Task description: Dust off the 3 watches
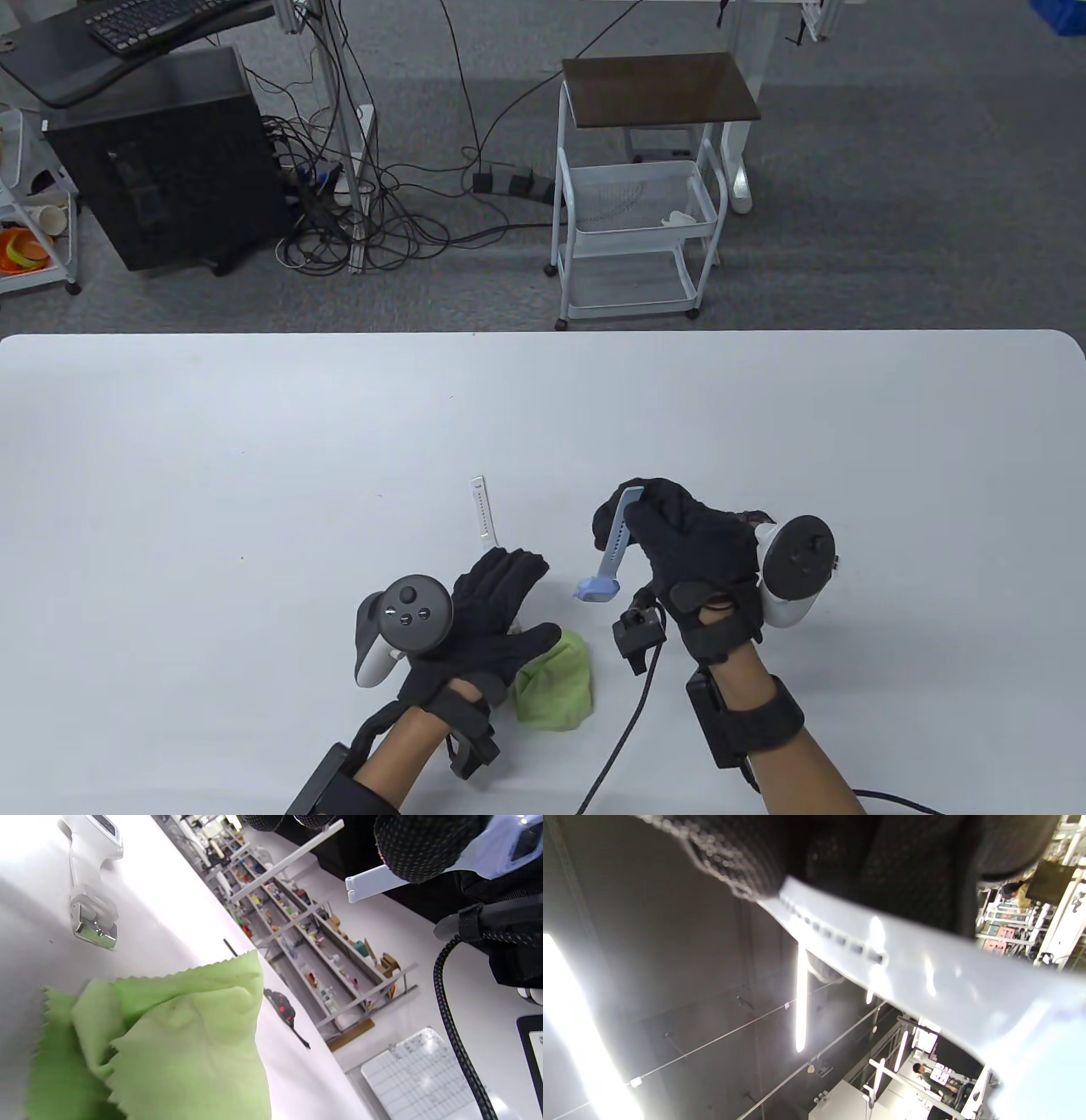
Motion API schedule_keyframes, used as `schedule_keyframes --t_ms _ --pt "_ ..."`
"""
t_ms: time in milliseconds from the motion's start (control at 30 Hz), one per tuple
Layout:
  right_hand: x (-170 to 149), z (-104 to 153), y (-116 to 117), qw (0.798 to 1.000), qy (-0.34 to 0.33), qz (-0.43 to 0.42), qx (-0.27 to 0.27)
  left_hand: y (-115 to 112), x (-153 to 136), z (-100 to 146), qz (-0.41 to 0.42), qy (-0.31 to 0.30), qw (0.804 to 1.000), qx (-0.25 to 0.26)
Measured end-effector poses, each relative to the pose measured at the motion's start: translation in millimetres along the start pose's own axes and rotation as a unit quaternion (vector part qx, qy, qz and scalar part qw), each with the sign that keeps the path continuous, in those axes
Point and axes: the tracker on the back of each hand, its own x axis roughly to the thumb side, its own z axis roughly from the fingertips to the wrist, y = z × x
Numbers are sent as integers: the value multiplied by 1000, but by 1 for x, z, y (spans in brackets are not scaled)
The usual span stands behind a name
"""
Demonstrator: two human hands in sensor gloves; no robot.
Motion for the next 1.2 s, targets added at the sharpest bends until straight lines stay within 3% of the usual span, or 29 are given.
schedule_keyframes --t_ms 300,733,1000,1200 --pt "2 5 18 999 3 -22 25 -2 7 0 8 -61 998 6" --pt "2 7 23 999 6 -45 22 -3 9 0 6 -68 998 5" --pt "0 6 18 998 9 -56 3 -6 10 0 4 -74 997 4" --pt "-4 4 5 997 -7 -57 -47 -3 9 2 36 -73 996 18"
